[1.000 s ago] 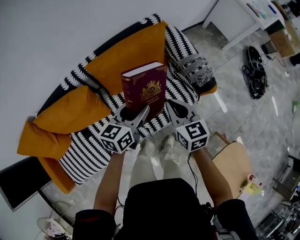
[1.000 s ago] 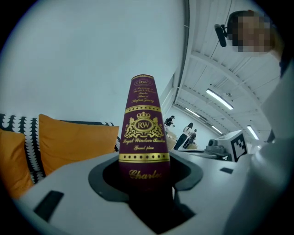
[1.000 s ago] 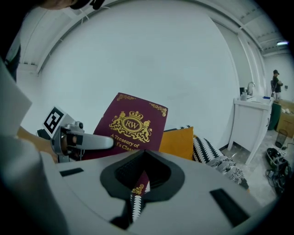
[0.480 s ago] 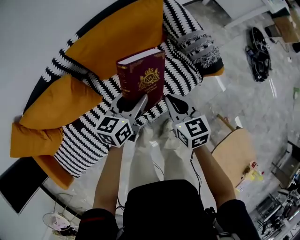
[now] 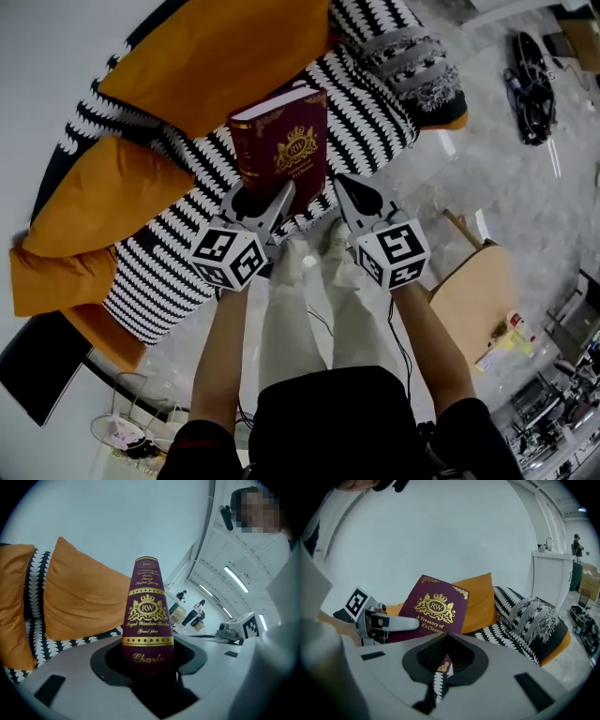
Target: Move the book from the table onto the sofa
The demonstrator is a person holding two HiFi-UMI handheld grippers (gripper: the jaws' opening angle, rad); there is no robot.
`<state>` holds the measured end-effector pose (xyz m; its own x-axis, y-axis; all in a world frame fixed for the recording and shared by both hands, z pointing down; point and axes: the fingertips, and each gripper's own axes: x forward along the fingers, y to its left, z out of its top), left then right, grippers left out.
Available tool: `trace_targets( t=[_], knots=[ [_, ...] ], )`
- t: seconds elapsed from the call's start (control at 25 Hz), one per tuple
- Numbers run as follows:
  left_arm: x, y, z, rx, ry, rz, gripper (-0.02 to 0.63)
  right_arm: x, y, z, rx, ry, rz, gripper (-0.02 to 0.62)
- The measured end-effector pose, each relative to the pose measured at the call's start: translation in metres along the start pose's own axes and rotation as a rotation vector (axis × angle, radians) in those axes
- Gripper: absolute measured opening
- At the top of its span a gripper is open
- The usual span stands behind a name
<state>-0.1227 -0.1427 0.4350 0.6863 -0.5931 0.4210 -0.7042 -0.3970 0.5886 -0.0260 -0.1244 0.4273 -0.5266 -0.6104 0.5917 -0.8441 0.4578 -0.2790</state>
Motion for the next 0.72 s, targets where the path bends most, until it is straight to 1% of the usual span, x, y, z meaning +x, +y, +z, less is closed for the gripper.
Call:
trace_targets(
  t=[0.16,0.36,0.72],
  knots=[
    [0.011,0.014,-0.013,-0.005,0.017,0.007,0.242,0.012,-0.005,-0.015,0.023,0.012,0.004,0.015],
    [0.022,0.030,-0.031,-0.022,0.023,0.013,0.242,0.026,-0.007,-0.027,-0.021,0.025,0.020,0.015],
    [0.046,0.055,-0.076,-0.060,0.044,0.022,0.241,0.047,-0.018,-0.067,0.001,0.048,0.014,0.015]
  ],
)
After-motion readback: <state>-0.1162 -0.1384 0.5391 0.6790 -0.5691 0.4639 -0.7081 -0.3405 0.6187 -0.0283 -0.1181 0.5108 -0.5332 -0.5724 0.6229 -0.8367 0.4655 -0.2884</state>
